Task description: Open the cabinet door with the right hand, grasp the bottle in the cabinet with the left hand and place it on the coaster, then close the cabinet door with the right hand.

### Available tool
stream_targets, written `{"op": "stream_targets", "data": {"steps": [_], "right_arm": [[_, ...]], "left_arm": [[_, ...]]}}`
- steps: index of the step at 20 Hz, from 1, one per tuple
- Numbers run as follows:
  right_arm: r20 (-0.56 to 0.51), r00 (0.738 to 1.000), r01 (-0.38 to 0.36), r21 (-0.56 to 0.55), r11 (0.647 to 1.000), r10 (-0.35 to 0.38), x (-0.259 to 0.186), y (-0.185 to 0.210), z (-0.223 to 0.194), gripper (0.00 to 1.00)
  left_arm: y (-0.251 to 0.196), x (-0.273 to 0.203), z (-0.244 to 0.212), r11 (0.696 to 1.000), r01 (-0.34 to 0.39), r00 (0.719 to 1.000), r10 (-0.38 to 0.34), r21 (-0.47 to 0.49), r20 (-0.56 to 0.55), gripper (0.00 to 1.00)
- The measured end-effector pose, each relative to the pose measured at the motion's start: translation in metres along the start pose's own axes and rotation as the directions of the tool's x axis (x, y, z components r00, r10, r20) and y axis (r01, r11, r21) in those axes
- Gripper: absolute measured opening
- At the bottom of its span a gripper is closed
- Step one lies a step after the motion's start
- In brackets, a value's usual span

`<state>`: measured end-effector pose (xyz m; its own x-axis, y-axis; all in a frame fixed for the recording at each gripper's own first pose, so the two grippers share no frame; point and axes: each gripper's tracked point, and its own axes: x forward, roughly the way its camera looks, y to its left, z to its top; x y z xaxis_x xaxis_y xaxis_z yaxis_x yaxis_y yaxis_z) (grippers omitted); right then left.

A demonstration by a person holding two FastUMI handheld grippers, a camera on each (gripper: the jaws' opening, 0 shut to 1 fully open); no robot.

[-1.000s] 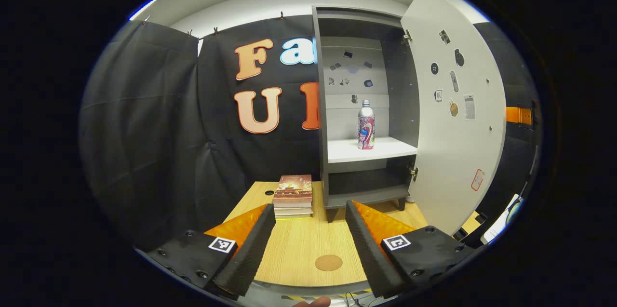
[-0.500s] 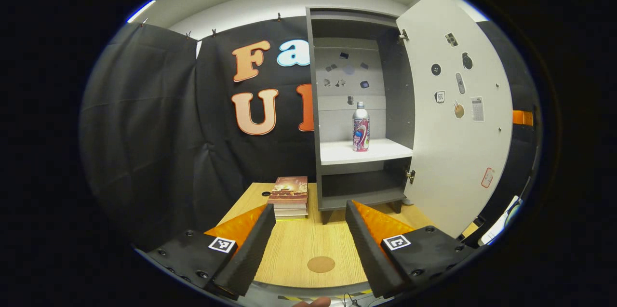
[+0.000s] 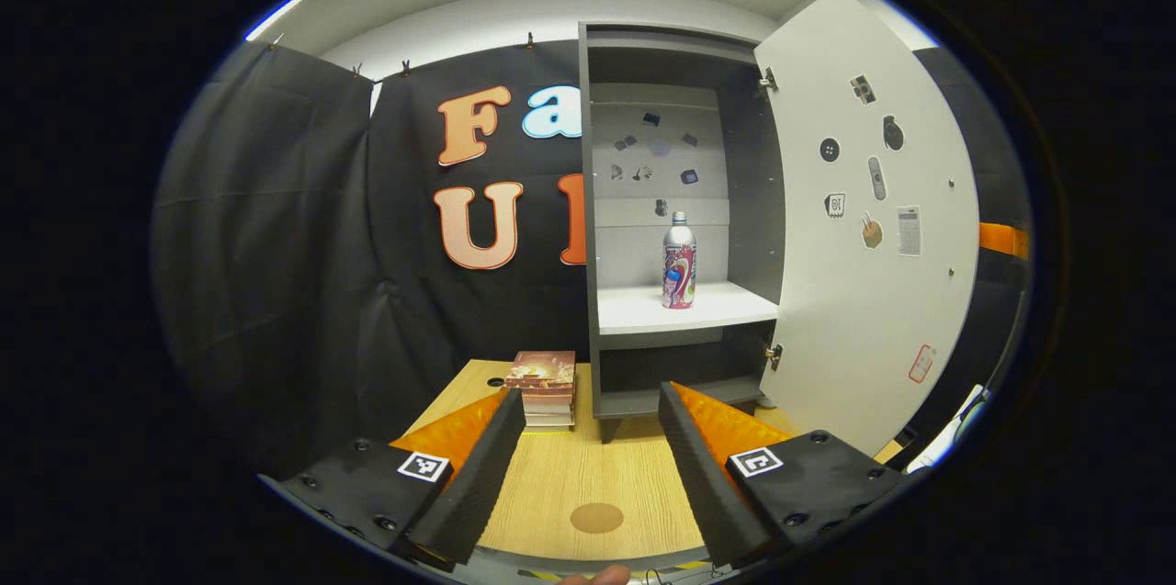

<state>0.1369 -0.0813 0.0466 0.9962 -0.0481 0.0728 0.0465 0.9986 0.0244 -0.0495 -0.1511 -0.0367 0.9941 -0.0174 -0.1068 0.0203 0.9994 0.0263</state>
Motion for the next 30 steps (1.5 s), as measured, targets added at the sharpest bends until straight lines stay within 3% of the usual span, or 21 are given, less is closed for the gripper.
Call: {"op": "stream_targets", "data": {"steps": [5,6,7,9,11,12,13,15,17,22,30], "right_arm": [[0.086,0.994,-0.065,0.045,0.997,0.061,-0.031,0.036,0.019,0.08],[0.090,0.993,-0.079,0.042,0.996,0.075,-0.034,0.046,0.018,0.18],[0.090,0.993,-0.084,0.035,0.996,0.081,-0.037,0.054,0.017,0.19],[0.086,0.992,-0.092,0.028,0.995,0.090,-0.034,0.066,0.011,0.07],[0.076,0.994,-0.081,0.040,0.996,0.078,-0.020,0.079,0.006,0.20],[0.074,0.995,-0.074,0.046,0.996,0.070,-0.013,0.084,0.003,0.19],[0.062,0.996,-0.060,0.047,0.997,0.057,-0.003,0.087,-0.004,0.30],[0.026,0.999,-0.037,0.046,0.998,0.036,0.017,0.091,-0.017,0.26],[-0.015,1.000,-0.014,0.052,0.999,0.015,0.036,0.094,-0.031,0.33],[-0.072,0.997,0.043,0.040,0.998,-0.040,0.071,0.097,-0.046,0.33],[-0.101,0.990,0.103,0.013,0.995,-0.101,0.099,0.099,-0.051,0.34]], "left_arm": [[-0.032,0.065,0.012,0.998,0.058,0.998,-0.057,-0.022,0.017,0.96],[-0.040,0.083,0.017,0.997,0.074,0.997,-0.073,-0.020,0.028,0.95],[-0.050,0.101,0.020,0.996,0.091,0.995,-0.090,-0.013,0.040,0.95],[-0.068,0.135,0.027,0.993,0.122,0.991,-0.122,-0.004,0.060,0.95],[-0.085,0.173,0.033,0.989,0.147,0.987,-0.147,-0.001,0.071,0.95],[-0.092,0.191,0.037,0.988,0.153,0.985,-0.153,0.004,0.078,0.96],[-0.100,0.209,0.040,0.987,0.163,0.983,-0.163,0.012,0.084,0.95],[-0.115,0.244,0.050,0.984,0.177,0.978,-0.178,0.026,0.105,0.95],[-0.128,0.279,0.057,0.981,0.189,0.974,-0.192,0.037,0.122,0.95],[-0.152,0.351,0.061,0.977,0.208,0.968,-0.213,0.049,0.135,0.95],[-0.168,0.412,0.057,0.975,0.216,0.968,-0.220,0.047,0.124,0.95]]}}
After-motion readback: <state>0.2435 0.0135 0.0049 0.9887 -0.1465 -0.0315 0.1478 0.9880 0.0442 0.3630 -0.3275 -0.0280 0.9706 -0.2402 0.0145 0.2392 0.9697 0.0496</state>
